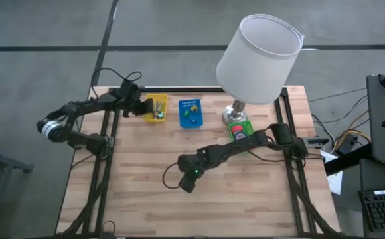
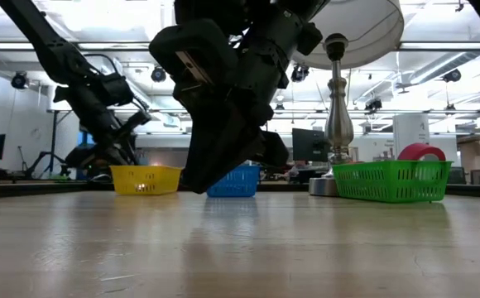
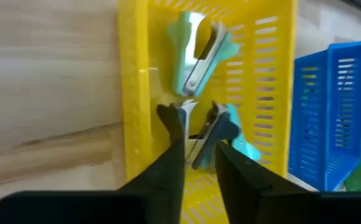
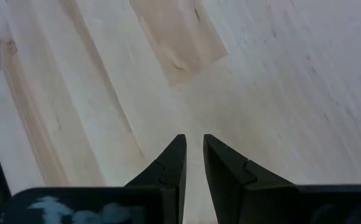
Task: Pick and place Stapler, Stapler remover, tape
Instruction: Return to Home Position
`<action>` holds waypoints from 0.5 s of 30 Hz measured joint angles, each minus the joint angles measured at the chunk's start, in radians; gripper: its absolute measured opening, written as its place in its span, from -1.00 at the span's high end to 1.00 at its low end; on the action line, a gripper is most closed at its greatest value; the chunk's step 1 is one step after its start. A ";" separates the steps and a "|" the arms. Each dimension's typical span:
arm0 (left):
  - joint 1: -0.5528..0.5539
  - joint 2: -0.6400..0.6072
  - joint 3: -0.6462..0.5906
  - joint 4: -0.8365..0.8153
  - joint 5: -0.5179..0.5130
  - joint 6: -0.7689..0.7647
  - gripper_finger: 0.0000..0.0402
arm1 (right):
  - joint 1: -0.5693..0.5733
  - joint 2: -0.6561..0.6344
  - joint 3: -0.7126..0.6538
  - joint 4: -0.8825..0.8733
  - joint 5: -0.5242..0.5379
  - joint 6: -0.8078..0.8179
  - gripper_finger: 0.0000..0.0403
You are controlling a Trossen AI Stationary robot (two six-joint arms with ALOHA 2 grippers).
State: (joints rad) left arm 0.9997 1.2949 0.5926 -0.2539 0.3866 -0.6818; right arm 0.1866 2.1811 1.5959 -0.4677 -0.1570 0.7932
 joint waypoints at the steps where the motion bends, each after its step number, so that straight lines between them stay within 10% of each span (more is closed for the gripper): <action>1: 0.000 -0.006 0.001 0.000 0.000 0.008 0.51 | -0.001 0.000 0.000 -0.001 0.000 0.008 0.74; 8: -0.004 -0.074 0.045 0.001 0.053 0.037 0.26 | -0.030 -0.007 0.002 -0.001 -0.043 0.022 0.74; 15: -0.095 -0.256 0.046 -0.009 0.086 0.101 0.48 | -0.044 -0.065 0.017 0.017 -0.031 -0.019 0.82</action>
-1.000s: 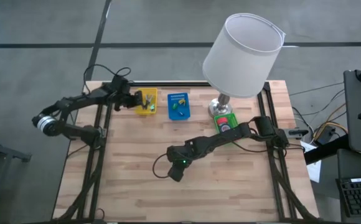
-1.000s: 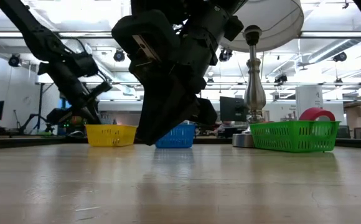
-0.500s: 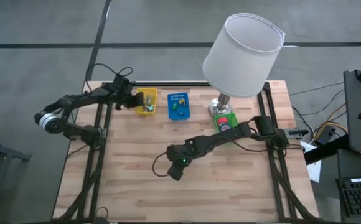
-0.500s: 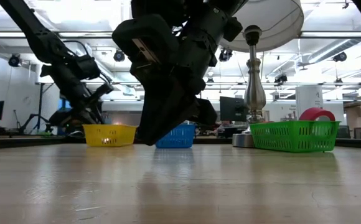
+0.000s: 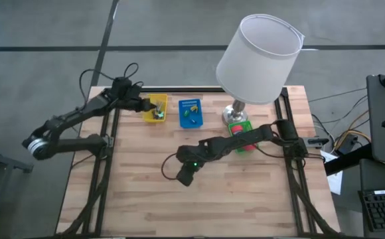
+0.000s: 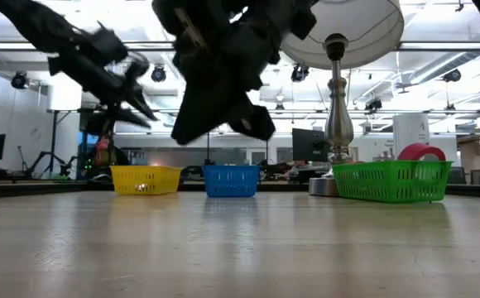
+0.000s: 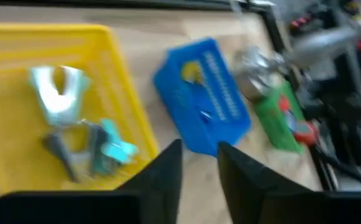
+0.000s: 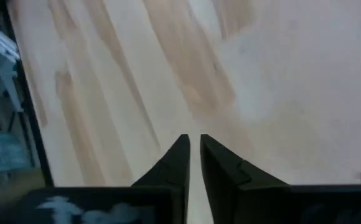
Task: Pick and place Stapler, Stapler remover, tape
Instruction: Return to Home Position
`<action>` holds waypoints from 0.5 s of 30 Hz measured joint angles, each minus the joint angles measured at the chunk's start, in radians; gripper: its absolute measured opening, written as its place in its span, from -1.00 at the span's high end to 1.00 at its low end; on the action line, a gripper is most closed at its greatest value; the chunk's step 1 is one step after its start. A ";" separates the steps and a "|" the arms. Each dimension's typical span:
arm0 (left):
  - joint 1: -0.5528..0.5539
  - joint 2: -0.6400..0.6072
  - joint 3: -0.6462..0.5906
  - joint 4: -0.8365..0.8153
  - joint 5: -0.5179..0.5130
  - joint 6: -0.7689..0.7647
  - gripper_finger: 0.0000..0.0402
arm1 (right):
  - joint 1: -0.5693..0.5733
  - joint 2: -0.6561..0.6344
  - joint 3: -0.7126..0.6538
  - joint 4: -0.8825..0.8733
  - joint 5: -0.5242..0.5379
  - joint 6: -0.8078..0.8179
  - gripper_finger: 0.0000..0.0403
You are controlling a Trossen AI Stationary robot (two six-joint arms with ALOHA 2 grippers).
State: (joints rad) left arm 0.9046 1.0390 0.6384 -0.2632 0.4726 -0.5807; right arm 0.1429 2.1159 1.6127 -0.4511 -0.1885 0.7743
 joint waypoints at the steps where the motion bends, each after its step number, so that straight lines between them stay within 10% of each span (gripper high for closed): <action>1: -0.023 -0.031 -0.004 -0.010 0.001 0.000 0.56 | 0.000 -0.008 0.000 0.006 0.014 -0.013 0.86; 5: -0.145 -0.149 -0.021 -0.041 -0.015 -0.006 0.93 | -0.001 -0.038 -0.003 0.075 0.040 -0.082 0.95; 15: -0.566 -0.330 -0.117 -0.041 -0.212 -0.039 0.97 | -0.002 -0.034 -0.007 0.117 0.056 -0.186 0.96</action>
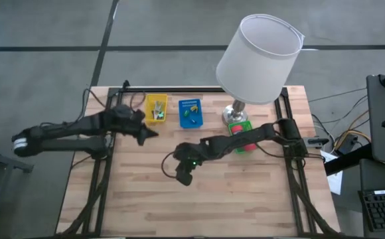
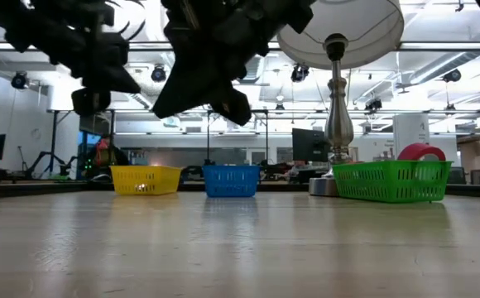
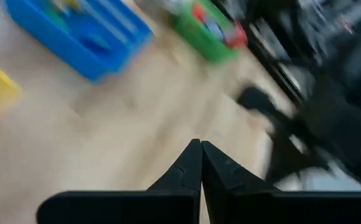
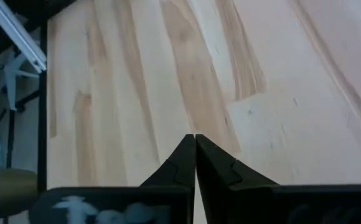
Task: Pick and place Stapler, Stapler remover, tape
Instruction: Return to Home Position
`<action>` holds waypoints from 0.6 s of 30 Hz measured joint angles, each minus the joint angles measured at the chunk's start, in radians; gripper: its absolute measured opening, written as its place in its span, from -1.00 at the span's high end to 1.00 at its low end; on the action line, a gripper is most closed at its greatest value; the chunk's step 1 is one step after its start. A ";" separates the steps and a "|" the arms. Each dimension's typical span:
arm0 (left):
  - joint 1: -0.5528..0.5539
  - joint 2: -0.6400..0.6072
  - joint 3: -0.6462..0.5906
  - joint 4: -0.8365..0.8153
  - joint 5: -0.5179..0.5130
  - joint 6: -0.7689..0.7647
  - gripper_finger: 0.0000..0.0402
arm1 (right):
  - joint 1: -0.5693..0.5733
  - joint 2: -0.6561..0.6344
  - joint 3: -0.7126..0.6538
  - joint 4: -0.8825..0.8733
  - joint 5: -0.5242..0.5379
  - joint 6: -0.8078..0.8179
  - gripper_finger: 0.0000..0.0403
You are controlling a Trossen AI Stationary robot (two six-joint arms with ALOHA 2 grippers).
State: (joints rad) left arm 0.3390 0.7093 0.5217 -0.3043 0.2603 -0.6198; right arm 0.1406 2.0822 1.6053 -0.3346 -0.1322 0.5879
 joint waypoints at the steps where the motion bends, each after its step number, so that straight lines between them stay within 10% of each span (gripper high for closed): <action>1: -0.038 -0.002 -0.010 0.004 0.017 -0.018 0.97 | 0.000 0.001 -0.004 0.009 0.007 -0.003 0.96; 18: -0.765 -0.102 -0.235 0.327 -0.415 0.199 0.90 | 0.015 -0.180 -0.368 0.451 -0.017 -0.091 0.96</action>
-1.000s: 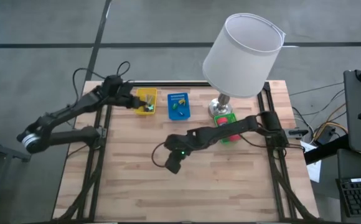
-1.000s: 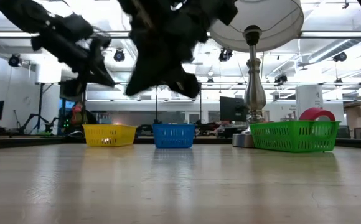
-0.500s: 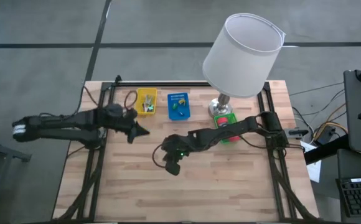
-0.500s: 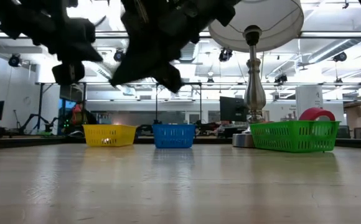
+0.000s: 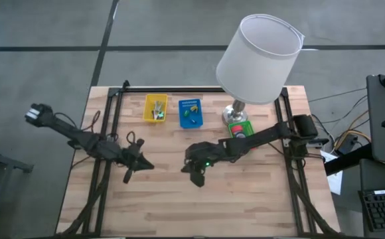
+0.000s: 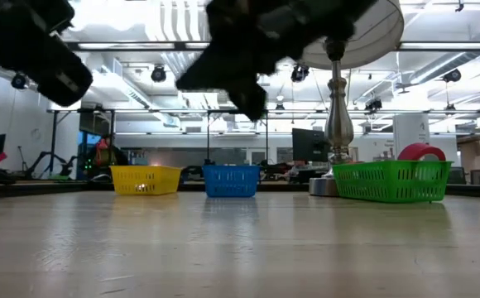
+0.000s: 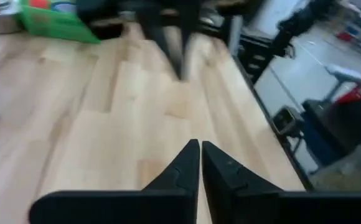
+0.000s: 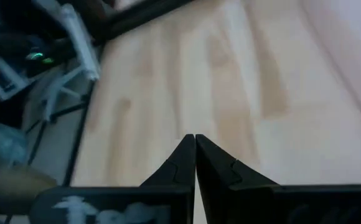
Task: Pick and place Stapler, Stapler remover, tape
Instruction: Return to Home Position
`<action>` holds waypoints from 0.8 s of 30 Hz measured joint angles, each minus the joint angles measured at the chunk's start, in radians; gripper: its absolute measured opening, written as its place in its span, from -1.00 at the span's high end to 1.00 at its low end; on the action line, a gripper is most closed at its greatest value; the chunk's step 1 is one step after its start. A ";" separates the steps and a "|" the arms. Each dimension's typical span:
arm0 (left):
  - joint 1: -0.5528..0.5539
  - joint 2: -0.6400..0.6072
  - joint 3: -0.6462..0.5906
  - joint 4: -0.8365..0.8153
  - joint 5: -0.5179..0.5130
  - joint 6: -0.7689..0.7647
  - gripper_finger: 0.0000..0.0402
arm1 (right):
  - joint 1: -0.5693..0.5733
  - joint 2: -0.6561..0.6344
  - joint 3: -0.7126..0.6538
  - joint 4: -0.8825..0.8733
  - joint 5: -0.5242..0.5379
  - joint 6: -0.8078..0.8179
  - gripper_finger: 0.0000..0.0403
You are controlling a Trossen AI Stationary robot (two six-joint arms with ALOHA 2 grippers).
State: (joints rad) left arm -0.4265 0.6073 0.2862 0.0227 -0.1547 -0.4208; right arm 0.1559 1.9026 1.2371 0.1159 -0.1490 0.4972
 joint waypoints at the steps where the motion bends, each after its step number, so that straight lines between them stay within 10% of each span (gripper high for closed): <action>1: -0.014 0.000 -0.012 0.027 0.000 0.017 0.89 | 0.000 -0.014 -0.025 0.004 0.031 0.013 0.96; 8: -0.024 -0.021 -0.125 0.480 -0.012 0.181 0.85 | -0.012 -0.177 -0.258 0.278 0.121 -0.076 0.96; 24: 0.120 -0.140 -0.277 0.582 0.008 0.217 0.84 | -0.117 -0.438 -0.675 0.669 0.021 -0.177 0.96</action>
State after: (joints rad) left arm -0.3061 0.4671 0.0093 0.6045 -0.1471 -0.2039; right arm 0.0387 1.4646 0.5619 0.7847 -0.1276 0.3198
